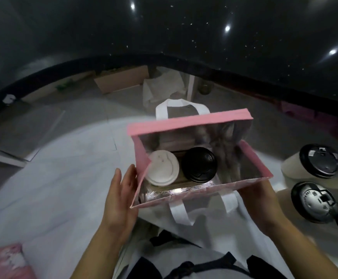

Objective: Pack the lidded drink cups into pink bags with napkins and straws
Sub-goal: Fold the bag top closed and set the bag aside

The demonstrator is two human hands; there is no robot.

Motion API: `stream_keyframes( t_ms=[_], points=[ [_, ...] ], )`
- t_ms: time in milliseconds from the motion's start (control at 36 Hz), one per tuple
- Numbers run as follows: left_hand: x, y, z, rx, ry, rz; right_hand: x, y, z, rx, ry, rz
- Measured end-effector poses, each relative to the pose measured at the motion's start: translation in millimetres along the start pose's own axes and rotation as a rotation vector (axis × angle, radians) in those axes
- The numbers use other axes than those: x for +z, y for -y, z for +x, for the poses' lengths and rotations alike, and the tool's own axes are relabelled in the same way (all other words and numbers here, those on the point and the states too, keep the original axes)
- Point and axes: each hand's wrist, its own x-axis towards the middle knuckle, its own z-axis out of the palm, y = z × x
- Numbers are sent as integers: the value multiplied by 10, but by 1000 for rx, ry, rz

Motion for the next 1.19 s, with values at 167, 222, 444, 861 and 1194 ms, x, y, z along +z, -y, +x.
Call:
stream_keyframes(
  t_ms=[167, 222, 444, 861, 1194],
  points=[
    [32, -31, 3, 91, 150, 142, 98, -24, -37, 49, 34, -54],
    [-63, -66, 35, 115, 271, 142, 38, -7, -52, 73, 35, 12],
    [-279, -129, 147, 94, 508, 736, -155, 72, -49, 28, 146, -189],
    [93, -522, 279, 406, 512, 943, -216, 530, 241, -221, 17, -276],
    [294, -810, 439, 462, 681, 930, -434, 849, 518, -113, 356, -394]
  ],
)
